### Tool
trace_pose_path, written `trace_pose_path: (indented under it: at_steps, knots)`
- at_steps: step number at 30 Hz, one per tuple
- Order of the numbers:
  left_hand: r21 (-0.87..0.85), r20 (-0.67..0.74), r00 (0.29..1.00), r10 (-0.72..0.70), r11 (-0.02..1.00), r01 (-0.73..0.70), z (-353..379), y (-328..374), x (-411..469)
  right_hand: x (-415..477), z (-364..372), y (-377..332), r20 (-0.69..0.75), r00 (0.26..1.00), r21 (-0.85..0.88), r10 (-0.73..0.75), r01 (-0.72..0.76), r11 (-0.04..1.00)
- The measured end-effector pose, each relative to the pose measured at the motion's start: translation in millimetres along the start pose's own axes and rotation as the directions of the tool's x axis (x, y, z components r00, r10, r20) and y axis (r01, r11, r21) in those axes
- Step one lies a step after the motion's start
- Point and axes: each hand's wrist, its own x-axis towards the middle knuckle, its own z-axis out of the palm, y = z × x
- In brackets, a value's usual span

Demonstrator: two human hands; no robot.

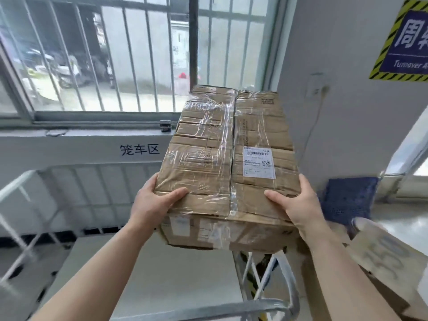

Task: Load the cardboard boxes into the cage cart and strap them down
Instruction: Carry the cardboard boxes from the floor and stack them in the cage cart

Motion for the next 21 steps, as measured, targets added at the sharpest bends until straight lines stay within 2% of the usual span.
trace_pose_path:
  at_steps: [6, 11, 15, 21]
  knots:
    - [0.004, -0.159, 0.983, -0.097, 0.995, 0.098, -87.6, -41.3, 6.9, -1.8, 110.1, -20.7, 0.213, 0.977, 0.065, -0.014, 0.000, 0.998]
    - [-0.001, -0.256, 0.948, -0.190, 0.981, 0.196, -139.8, -80.8, 11.7, 4.7, 189.5, -20.0, 0.399, 0.917, 0.072, 0.009, -0.041, 0.997]
    - [-0.003, -0.336, 0.903, -0.267, 0.959, 0.282, -177.4, -114.2, 21.5, 13.8, 256.8, -13.0, 0.499, 0.865, 0.051, 0.043, -0.079, 0.996]
    - [-0.049, -0.396, 0.847, -0.355, 0.929, 0.366, -227.0, -156.9, 36.3, 16.3, 356.6, -2.6, 0.582, 0.813, -0.010, 0.033, -0.034, 0.999]
